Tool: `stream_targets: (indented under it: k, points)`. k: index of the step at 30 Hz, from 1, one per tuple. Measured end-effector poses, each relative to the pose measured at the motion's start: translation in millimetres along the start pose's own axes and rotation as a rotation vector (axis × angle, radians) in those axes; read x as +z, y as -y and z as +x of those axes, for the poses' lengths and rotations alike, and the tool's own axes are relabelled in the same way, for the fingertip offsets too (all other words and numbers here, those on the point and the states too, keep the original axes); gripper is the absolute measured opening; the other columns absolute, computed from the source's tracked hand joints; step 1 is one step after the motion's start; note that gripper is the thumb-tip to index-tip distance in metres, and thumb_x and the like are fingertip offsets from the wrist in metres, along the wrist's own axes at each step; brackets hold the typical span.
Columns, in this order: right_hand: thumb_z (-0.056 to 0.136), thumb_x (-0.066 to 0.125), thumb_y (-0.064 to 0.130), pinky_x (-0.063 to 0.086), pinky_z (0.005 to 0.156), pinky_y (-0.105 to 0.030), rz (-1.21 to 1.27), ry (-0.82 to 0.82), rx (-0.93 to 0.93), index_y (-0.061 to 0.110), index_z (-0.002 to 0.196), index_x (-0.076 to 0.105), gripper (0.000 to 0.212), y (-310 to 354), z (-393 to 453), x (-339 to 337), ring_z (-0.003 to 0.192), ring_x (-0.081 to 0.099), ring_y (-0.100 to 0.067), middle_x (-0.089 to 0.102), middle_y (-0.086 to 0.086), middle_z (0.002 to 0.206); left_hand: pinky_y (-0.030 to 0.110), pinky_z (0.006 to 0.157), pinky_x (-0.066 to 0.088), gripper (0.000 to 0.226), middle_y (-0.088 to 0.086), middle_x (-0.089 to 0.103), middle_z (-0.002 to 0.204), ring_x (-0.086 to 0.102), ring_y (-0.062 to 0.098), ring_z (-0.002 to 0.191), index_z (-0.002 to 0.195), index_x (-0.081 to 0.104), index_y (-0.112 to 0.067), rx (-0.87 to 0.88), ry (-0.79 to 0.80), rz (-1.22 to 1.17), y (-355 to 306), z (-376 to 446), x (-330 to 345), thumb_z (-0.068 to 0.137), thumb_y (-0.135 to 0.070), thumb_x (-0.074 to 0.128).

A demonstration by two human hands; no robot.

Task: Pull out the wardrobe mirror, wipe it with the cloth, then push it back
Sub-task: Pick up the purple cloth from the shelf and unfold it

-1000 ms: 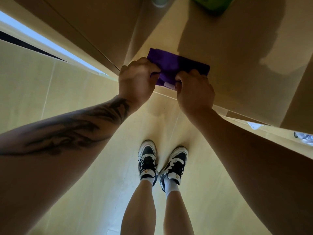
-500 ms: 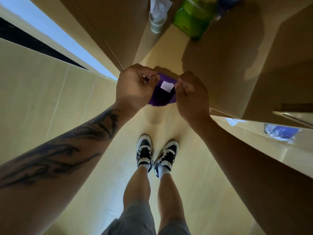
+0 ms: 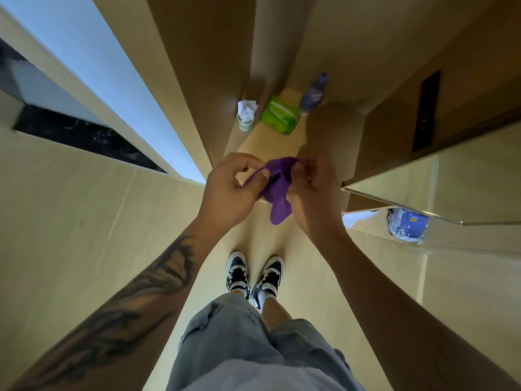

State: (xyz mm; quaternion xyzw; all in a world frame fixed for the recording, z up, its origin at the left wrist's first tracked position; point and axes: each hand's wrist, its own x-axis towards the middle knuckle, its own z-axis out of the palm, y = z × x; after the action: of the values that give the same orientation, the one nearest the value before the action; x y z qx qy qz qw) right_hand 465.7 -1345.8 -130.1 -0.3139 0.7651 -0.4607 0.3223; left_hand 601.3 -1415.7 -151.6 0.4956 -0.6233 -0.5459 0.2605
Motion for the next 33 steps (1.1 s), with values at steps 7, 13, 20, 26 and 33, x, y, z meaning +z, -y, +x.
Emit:
stream_targets:
  k: [7, 13, 20, 26, 33]
  points:
    - [0.107, 0.053, 0.021, 0.059, 0.084, -0.062, 0.102, -0.121, -0.020, 0.034, 0.102, 0.056, 0.015, 64.5, -34.7, -50.7, 0.099, 0.072, -0.031, 0.072, -0.004, 0.103, 0.057, 0.087, 0.058, 0.033, 0.039, 0.068, 0.103, 0.069, 0.044, 0.087, 0.122, 0.069, 0.000, 0.076, 0.355, -0.260, -50.6, -29.7, 4.0, 0.092, -0.012, 0.076]
    - [0.099, 0.058, 0.001, 0.063, 0.082, -0.046, 0.041, -0.269, -0.371, 0.044, 0.114, 0.054, 0.046, 85.9, -71.7, -87.6, 0.102, 0.071, -0.016, 0.069, 0.021, 0.107, 0.045, 0.078, 0.045, 0.024, 0.043, 0.063, 0.090, 0.057, 0.037, 0.078, 0.105, 0.075, 0.001, 0.163, 0.359, -0.361, -108.8, -40.9, 16.4, 0.097, -0.021, 0.072]
    - [0.087, 0.068, 0.049, 0.054, 0.098, -0.028, -0.195, -0.138, -0.424, 0.062, 0.153, 0.021, 0.082, 59.6, -100.2, -120.5, 0.123, 0.060, 0.000, 0.049, 0.042, 0.136, 0.025, 0.075, 0.060, 0.023, 0.009, 0.081, 0.091, 0.077, 0.017, 0.082, 0.114, 0.075, 0.002, 0.165, 0.425, -0.540, -169.9, -65.3, 28.3, 0.097, -0.012, 0.069]
    - [0.097, 0.063, 0.034, 0.064, 0.076, -0.045, -0.060, -0.069, -0.403, 0.076, 0.124, 0.035, 0.057, 55.9, -101.6, -156.6, 0.086, 0.074, -0.013, 0.071, 0.021, 0.103, 0.025, 0.076, 0.057, 0.018, 0.006, 0.079, 0.086, 0.074, 0.015, 0.083, 0.116, 0.072, 0.008, 0.345, 0.300, -0.451, -223.1, -86.5, 50.1, 0.103, -0.001, 0.063]
    - [0.098, 0.064, 0.019, 0.060, 0.082, -0.026, 0.057, -0.302, -0.698, 0.059, 0.136, 0.045, 0.058, 86.8, -106.1, -221.4, 0.107, 0.071, -0.013, 0.068, 0.020, 0.123, 0.028, 0.086, 0.055, 0.030, -0.002, 0.075, 0.111, 0.070, 0.011, 0.099, 0.131, 0.066, -0.002, 0.605, 0.150, -0.234, -257.8, -108.9, 88.6, 0.104, 0.007, 0.056]
